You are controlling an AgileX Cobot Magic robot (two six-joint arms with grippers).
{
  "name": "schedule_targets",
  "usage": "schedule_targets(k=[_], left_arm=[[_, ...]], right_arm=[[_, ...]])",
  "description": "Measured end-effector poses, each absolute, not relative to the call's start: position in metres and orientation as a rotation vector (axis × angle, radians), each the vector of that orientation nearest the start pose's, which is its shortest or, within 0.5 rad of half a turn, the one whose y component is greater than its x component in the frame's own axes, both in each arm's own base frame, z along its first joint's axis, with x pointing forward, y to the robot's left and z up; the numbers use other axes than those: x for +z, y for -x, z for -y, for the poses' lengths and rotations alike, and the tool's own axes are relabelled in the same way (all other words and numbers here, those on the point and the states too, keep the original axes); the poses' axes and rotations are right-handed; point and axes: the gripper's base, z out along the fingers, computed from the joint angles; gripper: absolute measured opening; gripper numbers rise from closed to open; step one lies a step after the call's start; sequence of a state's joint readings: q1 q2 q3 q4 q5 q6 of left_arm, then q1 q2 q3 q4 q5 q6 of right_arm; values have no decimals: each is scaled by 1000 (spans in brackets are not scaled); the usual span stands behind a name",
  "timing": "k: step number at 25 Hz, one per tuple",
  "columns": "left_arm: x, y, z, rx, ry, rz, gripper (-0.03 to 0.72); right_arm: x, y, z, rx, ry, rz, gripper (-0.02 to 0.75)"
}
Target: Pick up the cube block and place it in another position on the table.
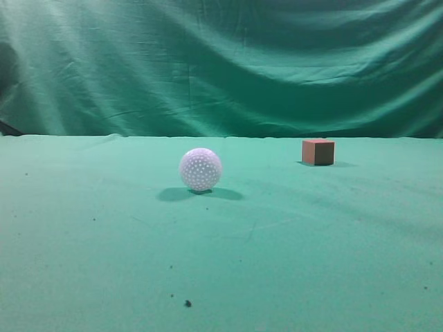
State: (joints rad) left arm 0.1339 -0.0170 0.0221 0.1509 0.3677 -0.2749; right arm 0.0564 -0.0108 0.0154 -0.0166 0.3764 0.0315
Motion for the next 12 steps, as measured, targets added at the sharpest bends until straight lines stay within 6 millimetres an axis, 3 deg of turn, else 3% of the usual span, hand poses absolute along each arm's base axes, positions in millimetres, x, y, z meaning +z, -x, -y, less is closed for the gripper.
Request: schedule_targets(k=[12], left_arm=[[174,-51,-12,50,285,-1831,235]], right_arm=[[169,-52,-3,71,15,-1904,0]])
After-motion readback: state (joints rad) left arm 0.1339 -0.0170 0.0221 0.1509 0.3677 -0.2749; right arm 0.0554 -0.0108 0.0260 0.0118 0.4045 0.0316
